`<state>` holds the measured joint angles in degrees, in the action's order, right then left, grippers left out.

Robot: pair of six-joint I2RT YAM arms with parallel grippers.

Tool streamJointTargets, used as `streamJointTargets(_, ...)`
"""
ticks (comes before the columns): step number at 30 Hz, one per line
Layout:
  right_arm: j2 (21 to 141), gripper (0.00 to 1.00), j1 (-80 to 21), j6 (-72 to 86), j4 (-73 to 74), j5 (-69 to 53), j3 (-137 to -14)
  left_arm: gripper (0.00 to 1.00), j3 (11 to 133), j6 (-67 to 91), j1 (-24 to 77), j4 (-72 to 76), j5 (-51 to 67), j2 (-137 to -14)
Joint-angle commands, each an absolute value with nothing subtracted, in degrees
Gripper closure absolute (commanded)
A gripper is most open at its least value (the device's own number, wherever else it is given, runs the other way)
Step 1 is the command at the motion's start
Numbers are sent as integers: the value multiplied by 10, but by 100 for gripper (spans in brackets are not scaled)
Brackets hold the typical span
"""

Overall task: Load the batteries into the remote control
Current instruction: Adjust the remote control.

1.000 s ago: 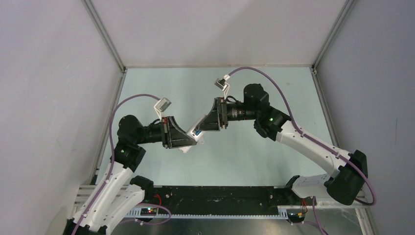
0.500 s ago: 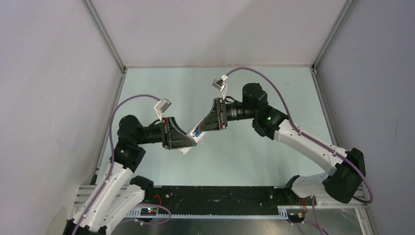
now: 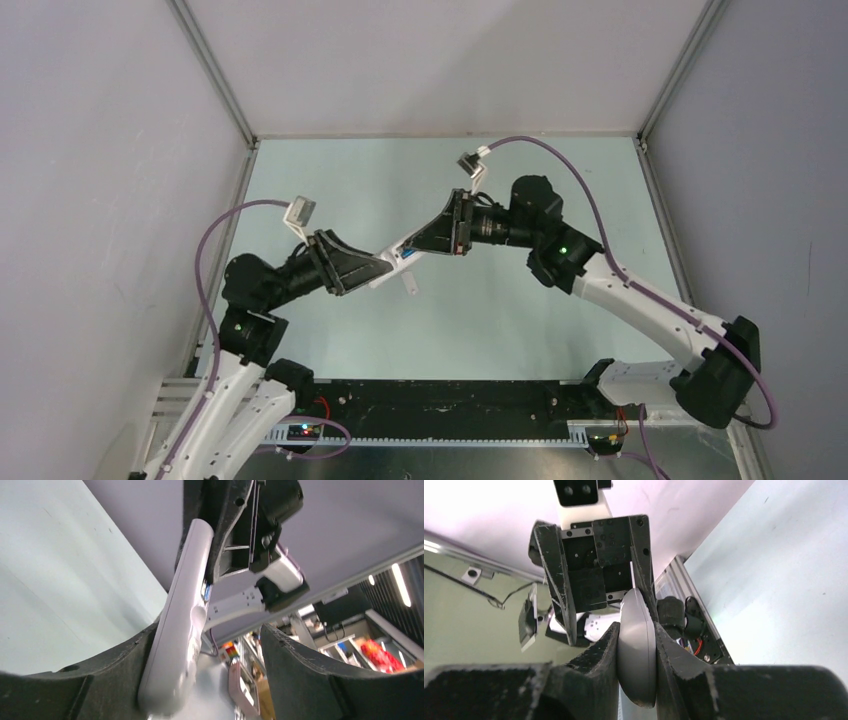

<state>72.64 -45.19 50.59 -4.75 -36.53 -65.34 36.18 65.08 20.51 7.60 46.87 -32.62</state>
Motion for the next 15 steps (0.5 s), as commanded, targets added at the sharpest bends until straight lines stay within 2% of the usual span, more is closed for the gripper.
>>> streamJointTargets(1,669,84,-448,549,-123,-257,-630,25,342,703,207,96,339,-283)
streamJointTargets(7,630,84,-490,577,-121,-115,-602,24,344,739,207,118,292,-255)
streamJointTargets(15,620,84,-572,623,-126,38,-588,27,348,746,210,130,292,-265)
